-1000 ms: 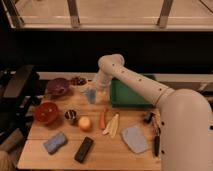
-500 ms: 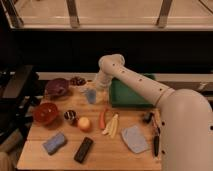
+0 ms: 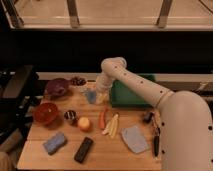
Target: Stack cups on top of each other
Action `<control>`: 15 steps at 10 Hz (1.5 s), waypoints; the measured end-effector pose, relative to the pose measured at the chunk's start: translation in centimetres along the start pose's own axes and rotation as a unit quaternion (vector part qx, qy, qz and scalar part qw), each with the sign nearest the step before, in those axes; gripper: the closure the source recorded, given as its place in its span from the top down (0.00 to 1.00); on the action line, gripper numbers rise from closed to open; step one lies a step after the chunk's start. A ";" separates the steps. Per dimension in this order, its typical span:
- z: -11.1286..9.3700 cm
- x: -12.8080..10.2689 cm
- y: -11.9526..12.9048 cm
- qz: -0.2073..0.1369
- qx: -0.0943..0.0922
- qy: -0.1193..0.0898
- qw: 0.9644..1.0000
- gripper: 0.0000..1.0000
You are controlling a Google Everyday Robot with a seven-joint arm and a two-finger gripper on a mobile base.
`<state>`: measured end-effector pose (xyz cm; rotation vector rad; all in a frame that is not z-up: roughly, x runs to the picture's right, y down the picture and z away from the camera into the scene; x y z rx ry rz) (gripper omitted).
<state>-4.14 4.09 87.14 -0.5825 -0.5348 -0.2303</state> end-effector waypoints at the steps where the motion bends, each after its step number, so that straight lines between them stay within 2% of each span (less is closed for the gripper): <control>1: 0.3 0.2 0.0 0.003 -0.001 -0.006 1.000 0.65; 3: 1.1 0.5 -0.3 0.006 -0.004 -0.016 1.000 0.65; 8: 3.9 1.2 -0.3 0.014 -0.029 -0.033 0.999 0.65; 10: 4.8 1.3 -0.2 0.013 -0.038 -0.035 0.999 0.61; 15: 5.6 0.7 0.1 0.003 -0.041 -0.020 0.999 0.10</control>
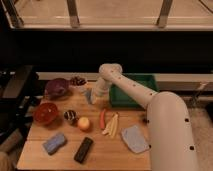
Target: Stack cups on top of each other
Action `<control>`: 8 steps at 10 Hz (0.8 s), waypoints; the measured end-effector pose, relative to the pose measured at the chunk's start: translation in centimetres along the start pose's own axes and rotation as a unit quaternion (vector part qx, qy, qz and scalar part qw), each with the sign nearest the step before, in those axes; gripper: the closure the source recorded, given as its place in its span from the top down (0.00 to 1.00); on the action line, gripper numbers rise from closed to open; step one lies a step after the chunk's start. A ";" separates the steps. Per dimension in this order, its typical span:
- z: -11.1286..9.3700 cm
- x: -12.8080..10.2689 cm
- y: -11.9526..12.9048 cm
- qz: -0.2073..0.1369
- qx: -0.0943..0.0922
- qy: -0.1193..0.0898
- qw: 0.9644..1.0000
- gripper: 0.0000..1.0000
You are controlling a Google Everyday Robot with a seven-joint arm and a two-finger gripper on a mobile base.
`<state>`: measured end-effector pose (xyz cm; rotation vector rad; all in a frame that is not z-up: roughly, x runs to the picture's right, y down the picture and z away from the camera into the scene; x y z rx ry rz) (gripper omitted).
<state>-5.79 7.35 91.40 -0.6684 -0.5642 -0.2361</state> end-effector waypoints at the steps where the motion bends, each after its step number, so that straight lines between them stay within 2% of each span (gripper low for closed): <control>1: -0.2 -0.2 0.0 -0.002 0.002 0.002 1.000 0.02; 4: -1.8 -1.6 0.1 -0.019 0.010 0.009 1.000 0.00; 6: -2.7 -3.4 0.0 -0.043 0.013 0.008 0.999 0.00; 8: -2.8 -5.9 0.0 -0.070 0.009 -0.007 0.997 0.00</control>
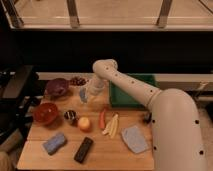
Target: Stack cups on top of each other
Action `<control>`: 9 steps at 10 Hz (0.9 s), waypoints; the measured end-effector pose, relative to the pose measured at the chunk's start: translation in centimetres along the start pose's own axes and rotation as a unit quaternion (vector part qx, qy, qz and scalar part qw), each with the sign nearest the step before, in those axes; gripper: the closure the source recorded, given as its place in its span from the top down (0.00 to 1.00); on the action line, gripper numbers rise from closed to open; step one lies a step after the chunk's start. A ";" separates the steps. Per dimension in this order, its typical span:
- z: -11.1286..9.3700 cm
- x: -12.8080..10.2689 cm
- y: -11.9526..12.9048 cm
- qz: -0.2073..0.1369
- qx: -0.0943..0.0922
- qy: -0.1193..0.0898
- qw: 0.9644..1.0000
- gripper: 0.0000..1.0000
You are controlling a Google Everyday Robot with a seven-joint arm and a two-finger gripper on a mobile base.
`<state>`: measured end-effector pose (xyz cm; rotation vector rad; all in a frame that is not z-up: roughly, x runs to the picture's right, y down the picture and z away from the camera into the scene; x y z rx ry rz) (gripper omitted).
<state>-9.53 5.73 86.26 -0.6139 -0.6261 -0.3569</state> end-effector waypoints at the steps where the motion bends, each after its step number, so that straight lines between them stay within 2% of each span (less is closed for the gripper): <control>1: 0.3 -1.0 0.1 -0.010 -0.005 -0.013 1.000 0.00; 3: 0.9 -3.4 0.4 -0.029 -0.013 -0.050 0.998 0.00; 5: 1.1 -5.6 0.8 -0.049 -0.018 -0.072 0.996 0.00; 7: 0.6 -7.4 1.3 -0.066 -0.018 -0.077 0.995 0.00; 9: 0.1 -10.5 2.1 -0.097 -0.018 -0.078 0.992 0.00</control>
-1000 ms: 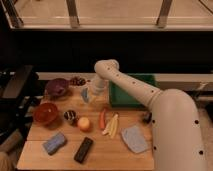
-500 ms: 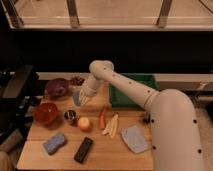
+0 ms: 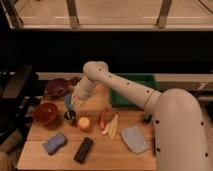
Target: Stack cups on top of each other
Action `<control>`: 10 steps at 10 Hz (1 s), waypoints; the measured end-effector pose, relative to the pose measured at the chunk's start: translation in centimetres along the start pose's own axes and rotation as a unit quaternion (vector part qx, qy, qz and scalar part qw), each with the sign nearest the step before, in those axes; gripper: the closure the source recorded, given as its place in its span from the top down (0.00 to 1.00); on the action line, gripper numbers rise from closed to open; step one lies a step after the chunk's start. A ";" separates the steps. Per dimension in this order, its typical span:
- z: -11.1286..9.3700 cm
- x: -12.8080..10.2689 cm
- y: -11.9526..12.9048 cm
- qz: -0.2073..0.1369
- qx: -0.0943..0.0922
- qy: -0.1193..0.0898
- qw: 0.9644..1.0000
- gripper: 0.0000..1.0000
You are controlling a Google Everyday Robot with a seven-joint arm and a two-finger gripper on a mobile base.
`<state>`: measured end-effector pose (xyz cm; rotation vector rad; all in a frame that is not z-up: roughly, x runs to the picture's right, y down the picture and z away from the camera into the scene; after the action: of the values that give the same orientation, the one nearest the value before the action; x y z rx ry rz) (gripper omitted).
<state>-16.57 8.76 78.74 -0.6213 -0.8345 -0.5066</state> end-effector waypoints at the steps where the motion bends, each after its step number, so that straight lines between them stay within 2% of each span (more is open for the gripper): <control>1: -0.1 -1.0 -0.1 -0.010 -0.001 0.000 1.000 0.00; 3: -0.2 -3.2 0.0 -0.034 -0.004 -0.005 0.999 0.00; 5: 0.3 -4.1 0.4 -0.042 -0.012 -0.008 0.999 0.02; 8: 0.7 -3.4 1.1 -0.027 -0.022 -0.006 0.999 0.29; 10: 0.9 -2.6 1.6 -0.012 -0.027 -0.005 1.000 0.51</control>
<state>-17.48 10.94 76.61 -0.6642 -0.8412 -0.5487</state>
